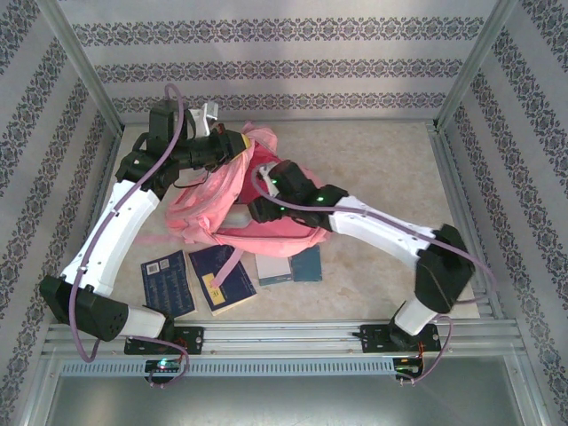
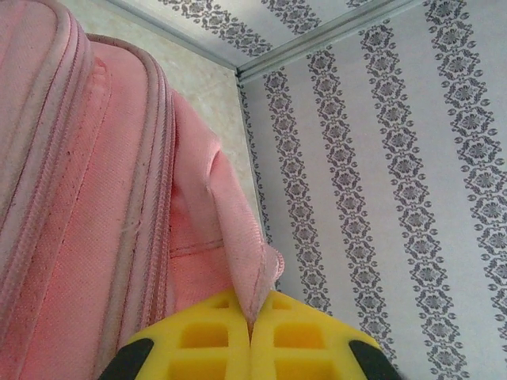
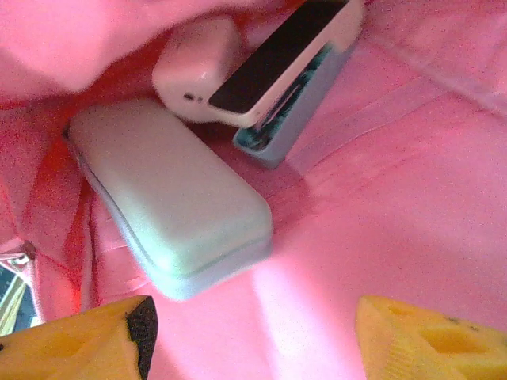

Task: Pack the student bag

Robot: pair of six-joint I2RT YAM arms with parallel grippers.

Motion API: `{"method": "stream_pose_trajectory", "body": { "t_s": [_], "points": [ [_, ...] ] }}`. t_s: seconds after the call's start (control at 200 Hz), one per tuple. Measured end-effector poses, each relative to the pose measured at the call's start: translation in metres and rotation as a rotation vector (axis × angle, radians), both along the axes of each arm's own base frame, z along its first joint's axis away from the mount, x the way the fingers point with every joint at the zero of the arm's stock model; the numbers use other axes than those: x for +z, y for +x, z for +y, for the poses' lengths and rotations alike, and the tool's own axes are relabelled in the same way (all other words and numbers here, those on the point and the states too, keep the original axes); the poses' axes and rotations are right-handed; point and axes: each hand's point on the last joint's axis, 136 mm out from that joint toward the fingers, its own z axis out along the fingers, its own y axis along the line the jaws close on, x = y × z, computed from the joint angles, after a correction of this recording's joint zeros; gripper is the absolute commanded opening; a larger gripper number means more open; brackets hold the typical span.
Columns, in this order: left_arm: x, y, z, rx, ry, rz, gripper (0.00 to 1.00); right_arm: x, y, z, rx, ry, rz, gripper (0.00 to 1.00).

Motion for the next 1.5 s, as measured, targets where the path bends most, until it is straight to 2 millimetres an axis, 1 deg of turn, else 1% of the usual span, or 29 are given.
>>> {"method": "stream_pose_trajectory", "body": {
  "t_s": [0.1,0.215,0.35,0.45,0.515,0.58,0.635,0.68,0.794,0.914,1.054,1.144,1.224,1.329,1.504],
  "points": [
    [0.000,0.007,0.012,0.044,0.007,-0.007,0.00,0.025,-0.003,-0.021,-0.039,0.029,-0.053,0.69],
    [0.005,0.018,0.033,0.113,0.012,-0.028,0.00,0.039,-0.014,-0.041,-0.064,0.030,-0.083,0.69],
    [0.009,0.031,0.059,0.198,0.019,-0.051,0.00,0.046,-0.030,-0.064,-0.087,0.029,-0.108,0.66],
    [0.014,0.041,0.079,0.259,0.024,-0.063,0.00,0.050,-0.041,-0.082,-0.108,0.030,-0.131,0.62],
    [0.017,0.048,0.090,0.297,0.029,-0.071,0.00,0.049,-0.046,-0.090,-0.128,0.032,-0.128,0.61],
    [0.017,0.054,0.096,0.318,0.034,-0.071,0.00,0.044,-0.048,-0.098,-0.155,0.027,-0.098,0.61],
    [0.013,0.058,0.097,0.321,0.037,-0.061,0.00,0.035,-0.047,-0.104,-0.184,0.017,-0.054,0.62],
    [0.008,0.061,0.096,0.318,0.039,-0.050,0.00,0.023,-0.047,-0.108,-0.209,-0.001,-0.010,0.63],
    [-0.010,0.068,0.092,0.302,0.030,-0.023,0.01,-0.017,-0.050,-0.116,-0.254,-0.067,0.134,0.64],
    [-0.038,0.067,0.083,0.269,0.027,0.020,0.01,-0.063,-0.063,-0.124,-0.283,-0.130,0.303,0.65],
    [-0.073,0.058,0.063,0.204,0.025,0.085,0.01,-0.102,-0.073,-0.137,-0.338,-0.122,0.496,0.65],
    [-0.091,0.050,0.049,0.161,0.025,0.119,0.01,-0.120,-0.080,-0.143,-0.364,-0.107,0.595,0.66],
    [-0.101,0.044,0.041,0.134,0.025,0.140,0.01,-0.132,-0.088,-0.142,-0.365,-0.088,0.665,0.67],
    [-0.110,0.040,0.036,0.114,0.025,0.158,0.01,-0.146,-0.098,-0.138,-0.351,-0.080,0.744,0.65],
    [-0.117,0.035,0.032,0.098,0.028,0.175,0.01,-0.166,-0.103,-0.134,-0.358,-0.085,0.814,0.63]
  ]
}}
